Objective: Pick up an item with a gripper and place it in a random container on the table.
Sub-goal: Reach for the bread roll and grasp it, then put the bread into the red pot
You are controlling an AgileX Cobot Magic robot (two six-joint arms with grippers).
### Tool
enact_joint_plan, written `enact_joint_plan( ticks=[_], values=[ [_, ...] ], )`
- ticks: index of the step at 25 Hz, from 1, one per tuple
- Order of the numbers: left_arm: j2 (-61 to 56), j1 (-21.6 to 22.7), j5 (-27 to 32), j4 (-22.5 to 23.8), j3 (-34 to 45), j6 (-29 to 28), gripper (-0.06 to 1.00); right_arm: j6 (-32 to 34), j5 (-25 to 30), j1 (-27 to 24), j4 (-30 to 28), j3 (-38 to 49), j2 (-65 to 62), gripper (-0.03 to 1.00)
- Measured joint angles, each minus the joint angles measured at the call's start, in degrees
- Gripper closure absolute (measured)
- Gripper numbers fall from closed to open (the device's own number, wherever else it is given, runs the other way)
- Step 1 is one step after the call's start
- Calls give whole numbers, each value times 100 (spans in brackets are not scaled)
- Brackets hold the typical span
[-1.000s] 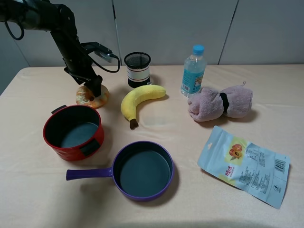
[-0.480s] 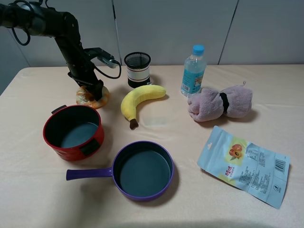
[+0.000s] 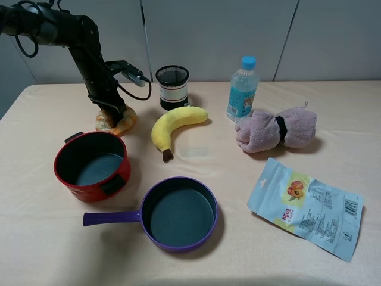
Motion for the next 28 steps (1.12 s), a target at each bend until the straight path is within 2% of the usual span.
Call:
enact_joint_plan(
  ticks=[19, 28],
  values=[
    [0, 0, 30, 0, 0, 15, 48, 0, 0, 0, 0, 0, 0, 27],
    [-360, 0, 217, 44, 0, 22, 48, 0, 0, 0, 0, 0, 0, 27]
  ],
)
